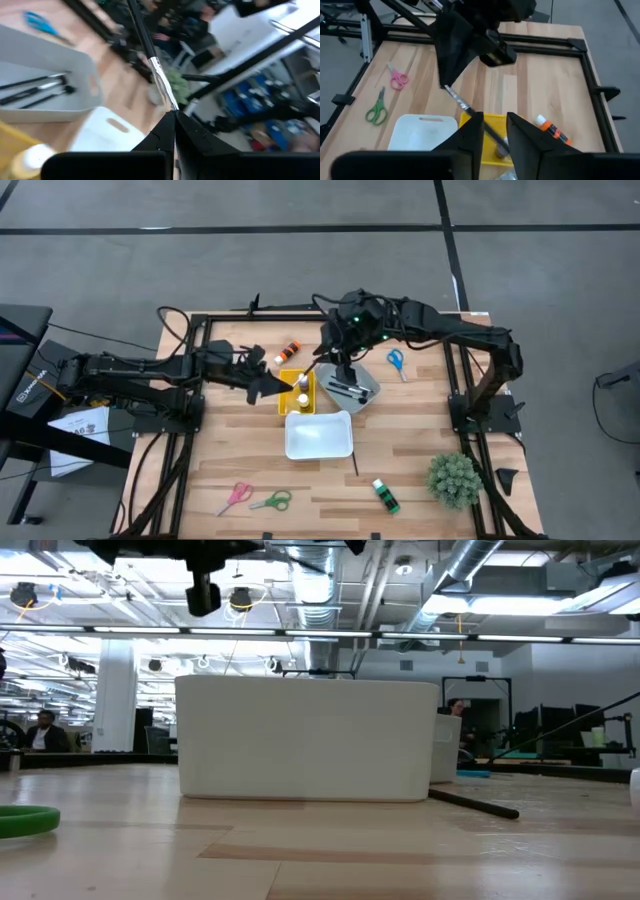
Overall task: Pick & Place Paint Supplies
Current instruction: Put the foundation brush into the gray bin
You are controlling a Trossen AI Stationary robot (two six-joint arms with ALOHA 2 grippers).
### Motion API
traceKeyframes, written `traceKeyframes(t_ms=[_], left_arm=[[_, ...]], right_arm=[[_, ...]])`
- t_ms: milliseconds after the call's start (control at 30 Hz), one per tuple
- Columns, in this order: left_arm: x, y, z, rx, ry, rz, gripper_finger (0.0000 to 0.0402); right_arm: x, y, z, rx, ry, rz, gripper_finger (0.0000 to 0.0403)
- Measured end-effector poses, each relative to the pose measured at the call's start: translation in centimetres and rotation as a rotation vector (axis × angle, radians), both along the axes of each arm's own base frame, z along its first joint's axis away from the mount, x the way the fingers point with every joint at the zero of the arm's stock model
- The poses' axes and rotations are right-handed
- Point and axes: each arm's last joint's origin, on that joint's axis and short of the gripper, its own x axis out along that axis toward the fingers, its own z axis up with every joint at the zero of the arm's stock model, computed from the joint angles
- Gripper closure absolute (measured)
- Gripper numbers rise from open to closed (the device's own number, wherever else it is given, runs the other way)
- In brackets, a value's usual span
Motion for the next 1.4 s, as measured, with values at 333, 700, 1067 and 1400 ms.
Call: traceKeyframes(t_ms=[333, 700, 1067, 1400], left_arm=[[0.0, -0.2, 0.4, -0.019, -0.039, -0.069, 0.0401], [0.0, -0.4, 0.7, -0.075, -0.056, -0.132, 0.0401], [0.1, -1.3, 1.4, -0.132, -0.117, -0.205, 0.0401], [0.1, -1.3, 2.0, -0.130, -0.176, -0.207, 0.0401]], right_arm=[[-0.1, 0.5, 0.3, 0.046, -0.014, 0.083, 0.0221], [0.0, 2.0, 0.2, -0.024, -0.015, 0.196, 0.0202], [-0.1, 2.0, 0.1, -0.057, -0.005, 0.221, 0.0220], [-0.2, 2.0, 0.0, -0.062, 0.006, 0.228, 0.0223]])
